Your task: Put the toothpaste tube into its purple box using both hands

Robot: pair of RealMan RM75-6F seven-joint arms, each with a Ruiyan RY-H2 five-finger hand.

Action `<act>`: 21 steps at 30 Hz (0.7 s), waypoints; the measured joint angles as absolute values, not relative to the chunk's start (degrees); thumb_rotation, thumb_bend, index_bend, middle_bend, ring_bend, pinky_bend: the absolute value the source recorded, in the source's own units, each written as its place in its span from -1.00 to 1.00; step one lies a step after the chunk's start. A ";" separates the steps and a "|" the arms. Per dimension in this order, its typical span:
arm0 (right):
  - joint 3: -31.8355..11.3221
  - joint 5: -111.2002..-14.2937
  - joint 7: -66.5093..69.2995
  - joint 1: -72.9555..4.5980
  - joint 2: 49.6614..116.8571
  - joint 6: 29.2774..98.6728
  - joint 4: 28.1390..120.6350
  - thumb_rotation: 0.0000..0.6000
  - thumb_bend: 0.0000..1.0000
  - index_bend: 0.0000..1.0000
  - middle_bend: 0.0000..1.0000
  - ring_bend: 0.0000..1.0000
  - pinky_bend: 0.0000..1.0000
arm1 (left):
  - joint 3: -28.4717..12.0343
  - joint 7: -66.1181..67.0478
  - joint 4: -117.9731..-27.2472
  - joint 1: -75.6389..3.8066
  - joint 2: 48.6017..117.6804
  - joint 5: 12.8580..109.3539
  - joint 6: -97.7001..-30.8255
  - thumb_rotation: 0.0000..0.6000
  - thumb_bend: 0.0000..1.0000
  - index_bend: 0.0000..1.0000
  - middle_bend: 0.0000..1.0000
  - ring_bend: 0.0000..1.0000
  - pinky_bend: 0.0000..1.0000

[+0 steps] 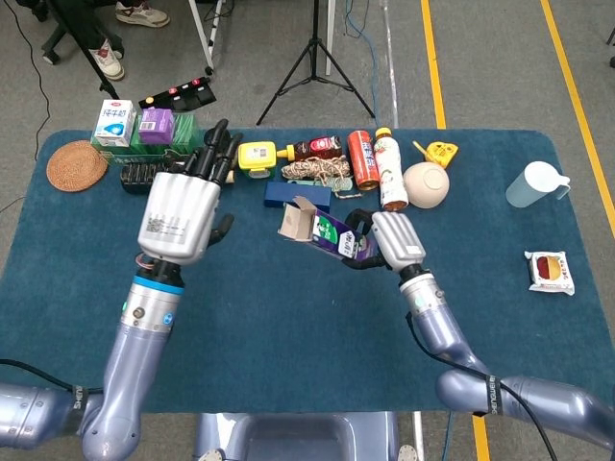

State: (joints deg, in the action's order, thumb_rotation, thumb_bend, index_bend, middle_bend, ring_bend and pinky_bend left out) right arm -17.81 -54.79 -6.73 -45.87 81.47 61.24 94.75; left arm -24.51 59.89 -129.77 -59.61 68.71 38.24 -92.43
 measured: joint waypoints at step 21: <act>-9.43 -37.88 -42.88 -47.41 82.90 61.31 90.41 1.00 -1.00 -0.95 -0.86 -0.81 -0.29 | -12.81 38.69 -124.01 -44.98 55.36 48.52 -75.45 1.00 -0.77 -1.00 -1.00 -0.98 -0.24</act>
